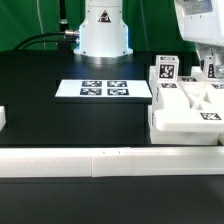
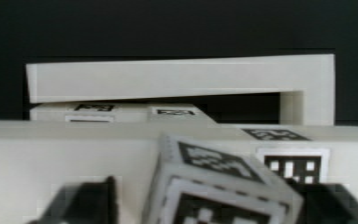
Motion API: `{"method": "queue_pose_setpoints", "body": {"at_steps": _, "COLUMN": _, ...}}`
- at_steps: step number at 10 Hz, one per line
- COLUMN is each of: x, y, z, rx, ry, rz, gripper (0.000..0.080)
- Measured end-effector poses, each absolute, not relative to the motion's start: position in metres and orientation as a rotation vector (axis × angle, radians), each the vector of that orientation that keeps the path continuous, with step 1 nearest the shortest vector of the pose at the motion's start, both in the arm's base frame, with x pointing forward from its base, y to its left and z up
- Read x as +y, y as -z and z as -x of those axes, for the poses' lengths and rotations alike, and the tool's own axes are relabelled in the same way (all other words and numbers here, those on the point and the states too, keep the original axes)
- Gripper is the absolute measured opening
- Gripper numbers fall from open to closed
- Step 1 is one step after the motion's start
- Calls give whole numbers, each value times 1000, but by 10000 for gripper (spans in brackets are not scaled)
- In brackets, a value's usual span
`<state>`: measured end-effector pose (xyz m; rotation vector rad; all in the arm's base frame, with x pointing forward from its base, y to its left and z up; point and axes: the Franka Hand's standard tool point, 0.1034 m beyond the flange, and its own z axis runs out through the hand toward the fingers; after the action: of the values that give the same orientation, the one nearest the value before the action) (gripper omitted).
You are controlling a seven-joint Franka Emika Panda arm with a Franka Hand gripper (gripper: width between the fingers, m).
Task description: Assemble chair
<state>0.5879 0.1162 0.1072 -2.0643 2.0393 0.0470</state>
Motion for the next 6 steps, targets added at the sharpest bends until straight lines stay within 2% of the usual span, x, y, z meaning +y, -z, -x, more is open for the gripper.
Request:
{"method": "queue_pose_setpoints", "body": {"at_steps": 1, "x": 117, "y": -109, "z": -590, "rx": 1995, "ry": -37, "rz": 2102, "gripper": 562}}
{"method": "queue_pose_setpoints", "body": {"at_steps": 2, "x": 117, "y": -108, "z": -590, "rx": 1903, "ry": -22, "rz": 2186, "gripper": 629}}
{"method": "queue_pose_setpoints", "body": {"at_steps": 3, "x": 117, "y": -108, "z": -589, "rx": 1800, "ry": -7, "rz": 2272, "gripper": 645}}
{"method": "queue_pose_setpoints", "body": {"at_steps": 6, "x": 117, "y": -107, "z": -588, "rx": 1492, "ry": 28, "rz": 2497, "gripper": 648}}
